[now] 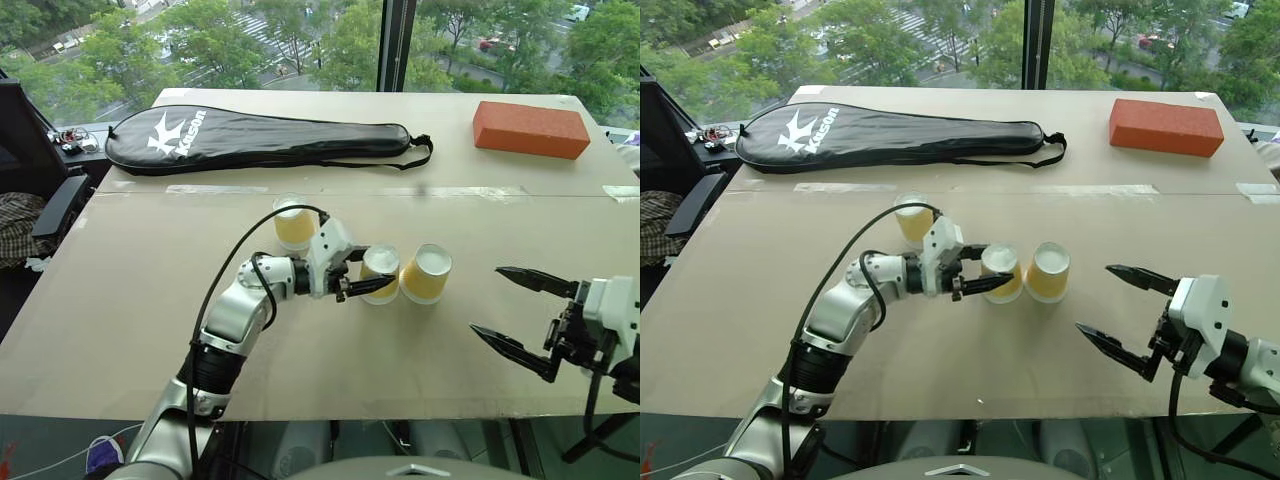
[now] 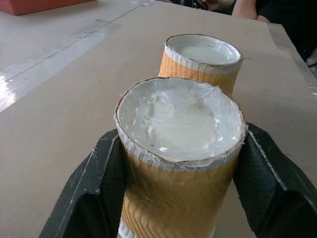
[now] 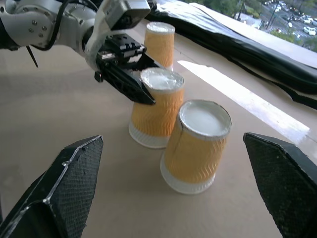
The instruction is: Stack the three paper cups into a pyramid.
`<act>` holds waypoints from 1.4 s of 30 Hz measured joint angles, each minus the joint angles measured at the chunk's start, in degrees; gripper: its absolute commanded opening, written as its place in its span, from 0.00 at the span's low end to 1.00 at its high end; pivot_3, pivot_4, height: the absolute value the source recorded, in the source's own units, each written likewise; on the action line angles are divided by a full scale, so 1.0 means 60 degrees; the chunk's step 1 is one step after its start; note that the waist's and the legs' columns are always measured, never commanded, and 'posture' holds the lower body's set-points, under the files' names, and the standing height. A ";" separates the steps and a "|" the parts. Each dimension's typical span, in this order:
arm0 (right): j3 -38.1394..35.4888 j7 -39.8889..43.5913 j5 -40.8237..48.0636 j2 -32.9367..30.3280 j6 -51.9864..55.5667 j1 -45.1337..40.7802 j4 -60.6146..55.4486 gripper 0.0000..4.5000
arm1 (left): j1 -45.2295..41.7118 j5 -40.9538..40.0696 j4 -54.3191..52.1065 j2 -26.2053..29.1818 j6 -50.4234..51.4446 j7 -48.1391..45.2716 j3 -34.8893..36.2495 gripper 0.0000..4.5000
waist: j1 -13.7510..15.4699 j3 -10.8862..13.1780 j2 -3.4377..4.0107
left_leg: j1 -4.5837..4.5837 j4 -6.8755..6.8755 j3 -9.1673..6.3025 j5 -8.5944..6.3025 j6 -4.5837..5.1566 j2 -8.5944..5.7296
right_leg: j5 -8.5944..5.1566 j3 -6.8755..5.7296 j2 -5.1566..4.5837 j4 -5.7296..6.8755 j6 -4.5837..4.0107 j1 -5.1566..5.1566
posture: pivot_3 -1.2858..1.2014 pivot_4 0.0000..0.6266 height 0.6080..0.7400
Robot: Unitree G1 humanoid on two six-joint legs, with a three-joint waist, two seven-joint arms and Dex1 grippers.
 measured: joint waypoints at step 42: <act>0.0693 0.0638 0.0580 -0.0072 0.0027 -0.1486 0.0680 1.00 | 0.0951 -0.0484 0.0675 0.1056 0.0015 0.2384 0.3719 0.99 | 0.0081 0.0019 -0.0017 | -0.0019 -0.0003 -0.0013 0.0000 -0.0001 -0.0003 | 0.0022 -0.0026 -0.0016 -0.0011 -0.0034 -0.0007 | 0.52 0.24 1.00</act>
